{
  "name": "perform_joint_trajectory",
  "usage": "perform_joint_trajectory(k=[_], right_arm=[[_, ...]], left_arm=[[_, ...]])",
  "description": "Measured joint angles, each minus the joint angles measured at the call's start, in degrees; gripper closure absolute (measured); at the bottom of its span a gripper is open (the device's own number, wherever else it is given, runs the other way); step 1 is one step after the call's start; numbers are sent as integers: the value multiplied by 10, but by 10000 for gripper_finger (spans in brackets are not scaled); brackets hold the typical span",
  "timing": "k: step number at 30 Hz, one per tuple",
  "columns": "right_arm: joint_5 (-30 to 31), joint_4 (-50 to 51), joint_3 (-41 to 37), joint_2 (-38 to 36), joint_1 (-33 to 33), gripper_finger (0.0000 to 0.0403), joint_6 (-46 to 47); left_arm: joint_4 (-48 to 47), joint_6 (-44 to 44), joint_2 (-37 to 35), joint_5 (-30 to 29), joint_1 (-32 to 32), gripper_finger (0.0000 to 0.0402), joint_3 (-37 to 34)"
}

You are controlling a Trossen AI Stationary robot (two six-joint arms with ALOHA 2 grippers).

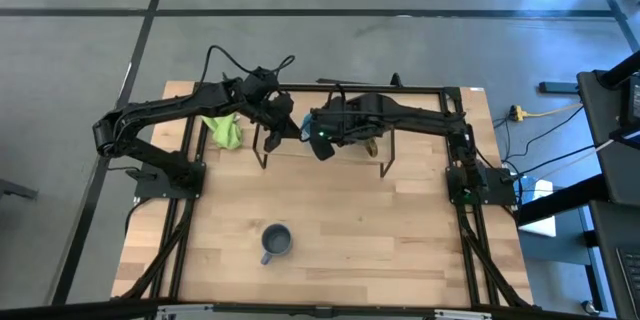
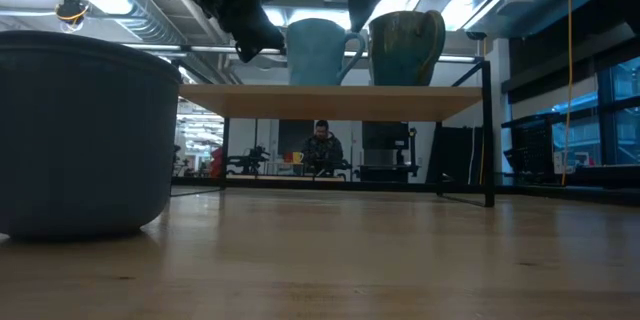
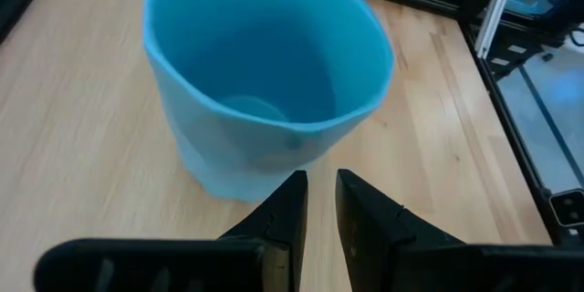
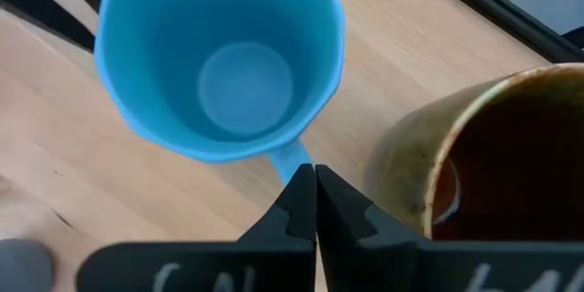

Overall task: Stack small to large cups/mugs on shelf
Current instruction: Put the blue mug on the shelf

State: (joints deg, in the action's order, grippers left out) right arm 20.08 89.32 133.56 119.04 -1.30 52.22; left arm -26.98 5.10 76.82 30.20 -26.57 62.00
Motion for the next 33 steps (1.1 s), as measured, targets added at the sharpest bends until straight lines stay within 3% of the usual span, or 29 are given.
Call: perform_joint_trajectory(k=[33], right_arm=[[23, -2, 0, 5, -7, 403, -18]], left_arm=[[2, 10, 0, 8, 0, 347, 0]])
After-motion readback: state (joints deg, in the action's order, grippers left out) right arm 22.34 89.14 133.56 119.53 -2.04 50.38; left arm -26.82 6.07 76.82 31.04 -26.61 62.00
